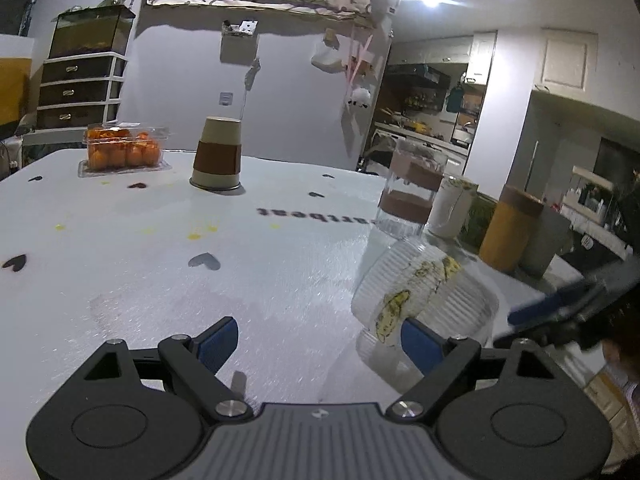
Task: Flip cup upright
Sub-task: 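Grasp the glass with the right tool while the left tool opens and releases it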
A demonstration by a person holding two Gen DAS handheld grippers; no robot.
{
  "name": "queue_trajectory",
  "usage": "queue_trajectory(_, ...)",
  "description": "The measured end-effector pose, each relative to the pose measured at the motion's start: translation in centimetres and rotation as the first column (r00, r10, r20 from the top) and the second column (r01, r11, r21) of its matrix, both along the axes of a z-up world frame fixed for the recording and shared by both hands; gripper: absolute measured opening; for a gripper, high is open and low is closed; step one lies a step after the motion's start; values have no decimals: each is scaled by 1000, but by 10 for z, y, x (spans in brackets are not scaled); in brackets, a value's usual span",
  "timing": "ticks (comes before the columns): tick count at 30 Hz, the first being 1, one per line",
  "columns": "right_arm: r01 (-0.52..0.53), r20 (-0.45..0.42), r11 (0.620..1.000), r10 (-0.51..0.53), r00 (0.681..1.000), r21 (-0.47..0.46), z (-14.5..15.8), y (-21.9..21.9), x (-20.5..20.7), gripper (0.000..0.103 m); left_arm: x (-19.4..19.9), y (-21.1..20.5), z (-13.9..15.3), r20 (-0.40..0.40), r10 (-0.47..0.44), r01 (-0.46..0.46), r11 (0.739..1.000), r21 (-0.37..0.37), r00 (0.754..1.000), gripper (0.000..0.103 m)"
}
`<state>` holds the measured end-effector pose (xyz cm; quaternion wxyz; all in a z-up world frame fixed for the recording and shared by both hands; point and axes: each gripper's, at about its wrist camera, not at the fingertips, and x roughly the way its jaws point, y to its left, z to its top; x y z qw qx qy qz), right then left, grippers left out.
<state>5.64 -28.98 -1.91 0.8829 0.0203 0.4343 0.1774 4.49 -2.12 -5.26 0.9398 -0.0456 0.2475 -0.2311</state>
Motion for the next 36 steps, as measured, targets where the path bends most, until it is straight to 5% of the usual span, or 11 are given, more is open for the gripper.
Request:
queue_trajectory(7,-17,-18,997,19,1000,76,-11,1,-19,100,7,-14,0,-1,-14,14,1000,-6,1000,89)
queue_trajectory(13,48,-27,961,-42,999,273,-6,-22,-23,100,2,-14,2,-2,-27,27,1000,-11,1000,89)
queue_trajectory(15,133,-107,908,-98,989,398,-11,-36,-15,101,0,-14,3,2,-33,33,999,-13,999,89)
queue_trajectory(18,298,-255,770,-181,950,565,-27,-57,1,103,0,-17,3,2,-39,39,999,-7,999,89)
queue_trajectory(21,363,-322,705,-199,926,610,-31,-60,13,103,3,-20,2,-6,-39,39,999,-7,999,89)
queue_trajectory(29,397,-408,702,-165,898,591,-30,-43,41,97,5,-25,2,-1,-48,48,999,17,999,89)
queue_trajectory(32,410,-420,720,-180,890,560,-29,-42,45,76,7,-23,2,-13,-48,48,999,12,999,89)
queue_trajectory(36,368,-384,738,-159,910,565,-30,-38,42,74,7,-24,2,-10,-39,39,999,20,999,89)
